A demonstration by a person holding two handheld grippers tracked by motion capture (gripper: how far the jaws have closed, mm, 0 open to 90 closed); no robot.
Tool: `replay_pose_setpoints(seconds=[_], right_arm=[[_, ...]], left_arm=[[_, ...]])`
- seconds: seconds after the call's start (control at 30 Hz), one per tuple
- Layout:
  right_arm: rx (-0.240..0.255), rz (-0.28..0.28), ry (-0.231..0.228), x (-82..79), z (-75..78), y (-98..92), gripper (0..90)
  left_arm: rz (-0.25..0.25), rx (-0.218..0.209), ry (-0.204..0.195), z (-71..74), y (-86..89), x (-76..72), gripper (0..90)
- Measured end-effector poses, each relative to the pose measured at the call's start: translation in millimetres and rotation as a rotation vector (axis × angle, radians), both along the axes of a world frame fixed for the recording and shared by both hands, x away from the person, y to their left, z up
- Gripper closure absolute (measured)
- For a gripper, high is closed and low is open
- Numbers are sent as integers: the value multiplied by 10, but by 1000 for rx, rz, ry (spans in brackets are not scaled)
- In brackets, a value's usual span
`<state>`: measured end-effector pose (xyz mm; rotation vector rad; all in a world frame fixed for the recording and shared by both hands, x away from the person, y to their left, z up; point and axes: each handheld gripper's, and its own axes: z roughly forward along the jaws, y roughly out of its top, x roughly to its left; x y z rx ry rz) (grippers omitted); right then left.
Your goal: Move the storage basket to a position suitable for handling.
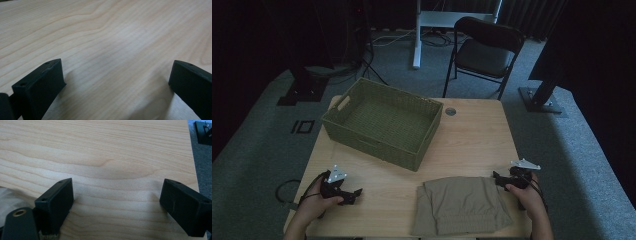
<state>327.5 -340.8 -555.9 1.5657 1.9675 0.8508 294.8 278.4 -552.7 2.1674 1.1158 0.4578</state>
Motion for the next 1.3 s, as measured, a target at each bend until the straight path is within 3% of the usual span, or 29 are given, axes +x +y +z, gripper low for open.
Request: replay_pose_setpoints(seconds=[0.23, 0.3, 0.5, 0.67, 0.9, 1.1, 1.3], right_arm=[[3, 7, 3, 20, 5, -19, 115], [-7, 7, 16, 43, 22, -31, 117], [-2, -2, 3, 97, 127, -10, 118], [-3, 1, -11, 149, 250, 47, 130], [13, 58, -32, 188, 404, 228, 130], [11, 96, -45, 242, 484, 399, 131], [46, 150, -63, 277, 602, 642, 131]], left_arm=[[24, -2, 5, 7, 94, 58, 8], [48, -27, 25, 32, 157, 85, 8], [62, -71, -3, 124, 280, 154, 9], [91, -79, -18, 206, 391, 242, 9], [144, -90, -64, 363, 551, 382, 11], [141, -84, -85, 482, 632, 495, 18], [163, -88, -103, 572, 742, 645, 18]])
